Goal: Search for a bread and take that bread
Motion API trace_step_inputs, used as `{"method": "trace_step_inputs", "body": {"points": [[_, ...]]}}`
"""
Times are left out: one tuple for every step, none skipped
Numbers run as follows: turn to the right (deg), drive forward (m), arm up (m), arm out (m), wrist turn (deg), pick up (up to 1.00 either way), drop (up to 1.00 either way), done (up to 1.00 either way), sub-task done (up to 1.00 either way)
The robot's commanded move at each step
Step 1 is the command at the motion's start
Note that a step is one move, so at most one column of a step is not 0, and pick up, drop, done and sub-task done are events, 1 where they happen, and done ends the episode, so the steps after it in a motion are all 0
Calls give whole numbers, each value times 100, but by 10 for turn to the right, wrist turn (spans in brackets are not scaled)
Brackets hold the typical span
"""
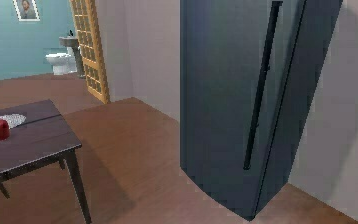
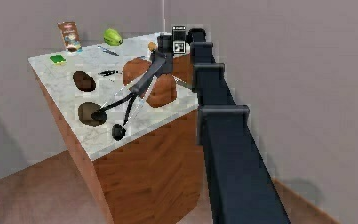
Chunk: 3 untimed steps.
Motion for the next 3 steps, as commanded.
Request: {"method": "trace_step_inputs", "body": {"points": [[0, 0, 0, 0, 450, 0, 0, 0, 0], [0, 0, 0, 0, 450, 0, 0, 0, 0], [0, 0, 0, 0, 240, 0, 0, 0, 0]]}}
